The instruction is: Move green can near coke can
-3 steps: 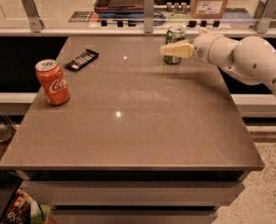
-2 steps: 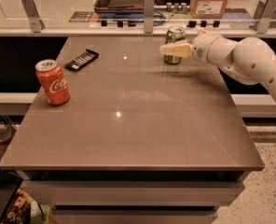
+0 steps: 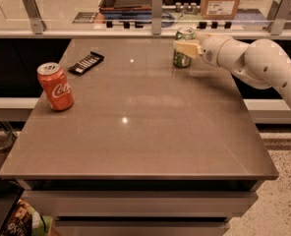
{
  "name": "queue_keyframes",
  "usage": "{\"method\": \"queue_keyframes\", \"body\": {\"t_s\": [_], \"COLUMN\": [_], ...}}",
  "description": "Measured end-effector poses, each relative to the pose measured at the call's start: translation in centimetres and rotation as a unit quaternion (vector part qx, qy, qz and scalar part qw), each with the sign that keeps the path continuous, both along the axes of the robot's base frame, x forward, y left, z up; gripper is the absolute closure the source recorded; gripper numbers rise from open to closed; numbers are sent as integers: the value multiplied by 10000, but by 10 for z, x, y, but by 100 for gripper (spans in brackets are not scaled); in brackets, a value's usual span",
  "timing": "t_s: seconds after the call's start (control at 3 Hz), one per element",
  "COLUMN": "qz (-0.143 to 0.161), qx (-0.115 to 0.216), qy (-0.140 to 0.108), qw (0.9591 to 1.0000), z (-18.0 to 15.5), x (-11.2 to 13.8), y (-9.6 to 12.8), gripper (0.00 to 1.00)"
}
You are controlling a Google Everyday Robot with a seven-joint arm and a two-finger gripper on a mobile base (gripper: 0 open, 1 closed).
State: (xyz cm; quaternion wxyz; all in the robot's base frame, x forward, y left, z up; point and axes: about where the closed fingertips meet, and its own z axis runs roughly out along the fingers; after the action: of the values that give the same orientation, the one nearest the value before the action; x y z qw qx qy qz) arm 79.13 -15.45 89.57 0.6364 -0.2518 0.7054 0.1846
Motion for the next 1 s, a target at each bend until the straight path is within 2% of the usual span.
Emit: {"method": "queue_keyframes", "body": {"t_s": [0.67,1.0], "qz": [40,57], "qx": [6,9], "qy": [7,10], "qw": [10000,10000], "z": [-1,-1], "x": [1,1], "y": [6,8], "gripper": [88,100]}}
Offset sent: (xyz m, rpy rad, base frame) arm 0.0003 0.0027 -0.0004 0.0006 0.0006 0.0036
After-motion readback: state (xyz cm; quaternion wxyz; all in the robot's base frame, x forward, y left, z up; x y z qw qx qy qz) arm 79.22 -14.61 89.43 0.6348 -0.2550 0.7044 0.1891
